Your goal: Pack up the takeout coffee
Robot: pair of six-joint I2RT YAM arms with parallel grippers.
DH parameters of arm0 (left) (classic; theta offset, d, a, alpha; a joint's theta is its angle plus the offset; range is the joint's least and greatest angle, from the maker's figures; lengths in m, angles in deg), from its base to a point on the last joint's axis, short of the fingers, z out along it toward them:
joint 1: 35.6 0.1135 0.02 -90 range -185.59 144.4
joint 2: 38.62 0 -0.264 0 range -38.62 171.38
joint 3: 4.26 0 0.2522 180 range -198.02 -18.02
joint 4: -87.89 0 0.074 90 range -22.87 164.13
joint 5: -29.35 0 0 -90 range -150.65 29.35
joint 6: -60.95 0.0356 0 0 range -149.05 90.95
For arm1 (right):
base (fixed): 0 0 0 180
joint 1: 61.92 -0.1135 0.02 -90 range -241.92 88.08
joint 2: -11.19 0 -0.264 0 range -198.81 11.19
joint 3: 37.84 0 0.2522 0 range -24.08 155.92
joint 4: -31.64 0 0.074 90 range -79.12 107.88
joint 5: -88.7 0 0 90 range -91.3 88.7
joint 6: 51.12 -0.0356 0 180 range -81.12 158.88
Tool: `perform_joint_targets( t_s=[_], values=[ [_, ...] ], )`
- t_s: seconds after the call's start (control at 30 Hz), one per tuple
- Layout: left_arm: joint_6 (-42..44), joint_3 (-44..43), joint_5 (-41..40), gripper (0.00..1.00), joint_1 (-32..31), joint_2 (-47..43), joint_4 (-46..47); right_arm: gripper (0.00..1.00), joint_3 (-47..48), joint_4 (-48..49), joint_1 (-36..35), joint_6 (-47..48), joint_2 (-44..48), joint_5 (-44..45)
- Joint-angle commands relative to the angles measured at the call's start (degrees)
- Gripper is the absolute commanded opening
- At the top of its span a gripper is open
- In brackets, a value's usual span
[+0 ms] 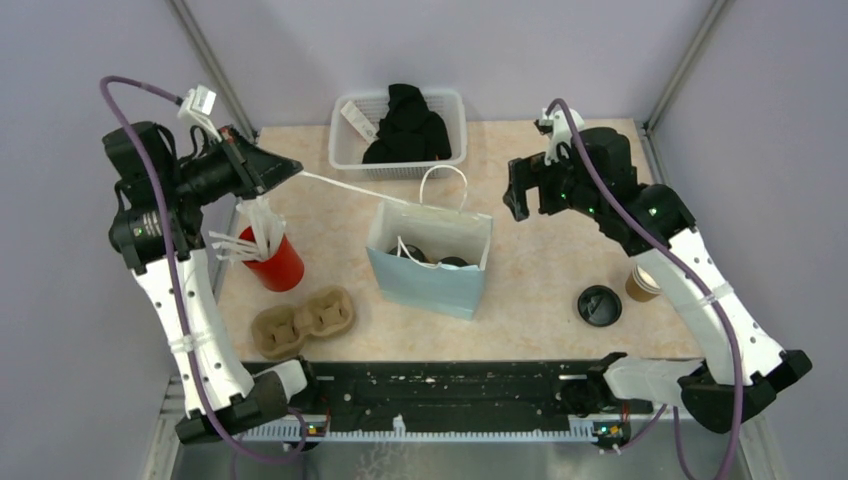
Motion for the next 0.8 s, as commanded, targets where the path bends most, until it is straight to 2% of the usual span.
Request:
perform_joint_targets(
  t_s=[0.0,0.03,0.17,0.23,0.4,0.63,0.77],
  values=[
    [-3.1,2.7,5.9,0.0,-4.2,-0.4,4.6,0.99,1.3,0.7,-0.5,1.5,3.3,2.6],
    [-3.5,3.5,3.8,0.0,-6.8,-0.1,4.9,0.99,0.8,0.7,-0.5,1.6,3.7,2.9],
    [-9.0,8.2,-9.4,0.0,-25.6,1.7,10.3,0.99,-0.1,0.7,-0.5,2.0,4.9,3.6],
    [-11.8,11.9,-12.8,0.0,-29.4,1.3,15.2,0.99,0.0,0.6,-0.4,2.1,5.2,3.9],
    [-11.3,16.4,-18.2,0.0,-30.7,1.2,17.9,0.99,-0.1,0.7,-0.4,2.7,5.8,4.6],
    [-14.1,22.1,-18.9,0.0,-34.3,1.9,23.6,0.99,-1.0,0.9,-0.5,3.5,5.8,4.5],
    [-13.7,23.1,-17.2,0.0,-35.1,2.5,22.6,0.99,-1.1,1.5,-0.5,3.5,5.4,3.6]
  ],
)
